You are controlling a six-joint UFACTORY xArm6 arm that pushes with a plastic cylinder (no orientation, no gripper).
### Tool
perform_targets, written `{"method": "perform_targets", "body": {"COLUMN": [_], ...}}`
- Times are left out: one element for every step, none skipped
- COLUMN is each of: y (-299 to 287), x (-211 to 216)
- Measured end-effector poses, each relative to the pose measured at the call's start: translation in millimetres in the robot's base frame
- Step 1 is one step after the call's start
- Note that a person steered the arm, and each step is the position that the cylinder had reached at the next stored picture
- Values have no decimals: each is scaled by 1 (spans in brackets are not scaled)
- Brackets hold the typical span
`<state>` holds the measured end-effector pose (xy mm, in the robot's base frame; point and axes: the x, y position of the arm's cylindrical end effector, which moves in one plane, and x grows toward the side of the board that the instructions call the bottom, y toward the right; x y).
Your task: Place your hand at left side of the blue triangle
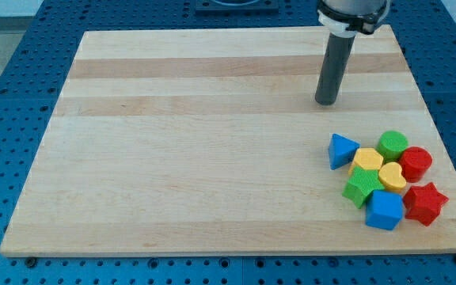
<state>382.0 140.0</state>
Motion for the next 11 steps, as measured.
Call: {"method": "perform_targets", "body": {"y": [6, 8, 8, 5, -2, -17, -31, -38, -40, -40, -41], "x": [3, 4, 10, 19, 27, 34, 43, 53, 73, 93, 113]}}
